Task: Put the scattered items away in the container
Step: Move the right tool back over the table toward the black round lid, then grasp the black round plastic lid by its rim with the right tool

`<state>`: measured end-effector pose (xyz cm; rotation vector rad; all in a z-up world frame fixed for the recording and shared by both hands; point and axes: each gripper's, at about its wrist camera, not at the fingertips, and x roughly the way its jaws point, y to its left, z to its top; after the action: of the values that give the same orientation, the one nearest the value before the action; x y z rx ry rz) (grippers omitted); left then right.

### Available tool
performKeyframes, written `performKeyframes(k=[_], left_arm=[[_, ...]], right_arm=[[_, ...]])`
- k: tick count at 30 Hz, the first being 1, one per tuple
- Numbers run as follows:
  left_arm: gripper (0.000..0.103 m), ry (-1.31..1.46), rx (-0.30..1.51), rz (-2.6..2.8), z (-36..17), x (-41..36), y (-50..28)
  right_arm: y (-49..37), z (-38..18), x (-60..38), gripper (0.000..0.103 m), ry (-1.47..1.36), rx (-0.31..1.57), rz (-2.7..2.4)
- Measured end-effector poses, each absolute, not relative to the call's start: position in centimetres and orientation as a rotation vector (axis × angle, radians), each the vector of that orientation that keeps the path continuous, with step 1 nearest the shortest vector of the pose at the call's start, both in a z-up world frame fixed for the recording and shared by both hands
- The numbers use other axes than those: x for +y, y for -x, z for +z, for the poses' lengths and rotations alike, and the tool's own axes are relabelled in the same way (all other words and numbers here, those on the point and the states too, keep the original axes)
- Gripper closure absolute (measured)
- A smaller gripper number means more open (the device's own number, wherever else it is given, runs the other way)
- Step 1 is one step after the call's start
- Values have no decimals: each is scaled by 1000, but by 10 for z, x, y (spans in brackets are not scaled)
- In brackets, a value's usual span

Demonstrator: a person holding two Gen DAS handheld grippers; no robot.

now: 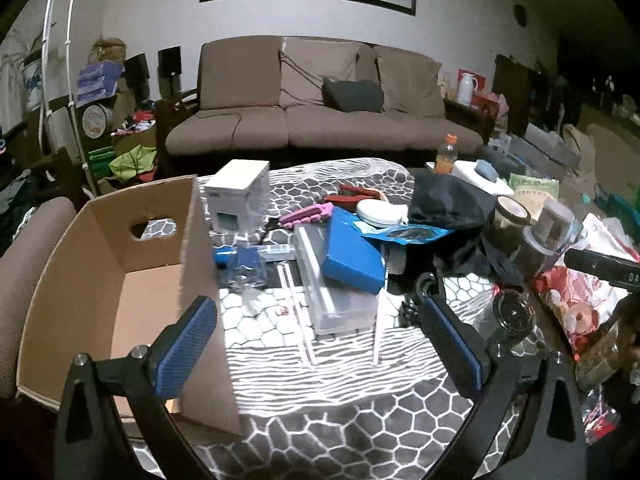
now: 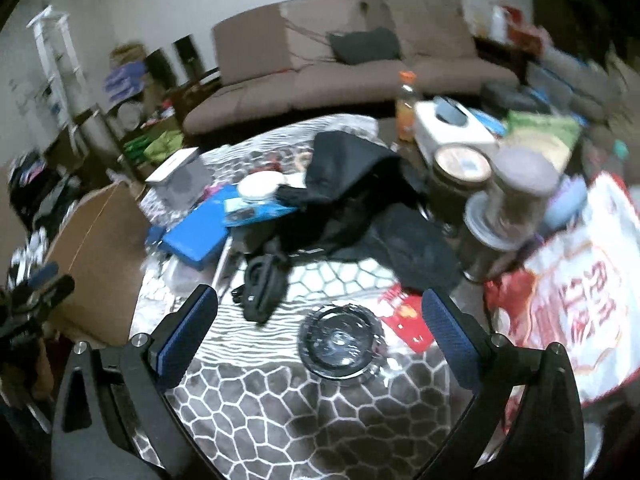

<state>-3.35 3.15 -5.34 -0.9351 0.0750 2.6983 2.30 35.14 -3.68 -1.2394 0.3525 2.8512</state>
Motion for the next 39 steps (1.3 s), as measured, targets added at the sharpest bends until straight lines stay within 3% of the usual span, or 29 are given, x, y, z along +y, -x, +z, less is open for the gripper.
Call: performKeyframes(k=[3,10,14,22,28,33,36,39], left_arm=[[0,924,122,2696,-53,45,34],[0,934,176,2688,-55,58,34],[0,970,193,2685,-60,57,36],[0,979,178,2692,-60,47,33],[0,969,174,2733,-57,43,29],[0,964,171,2728,-57,43,27],[0,966,173,2733,-58,42,27],[0,970,174,2735,-60,43,28]], right_arm=[[-18,-60,352,1,1291,285,2796],[-10,-114,324,1,1353,-73,2761],[-3,-131,317,1,1335,-163,2726],[9,-147,314,1,1355,-27,2750],[15,-157,290,1,1386,-226,2689],[19,-166,292,2,1408,-212,2658],[20,-170,297,14,1413,-167,2637],[19,-168,303,18,1428,-92,2649]])
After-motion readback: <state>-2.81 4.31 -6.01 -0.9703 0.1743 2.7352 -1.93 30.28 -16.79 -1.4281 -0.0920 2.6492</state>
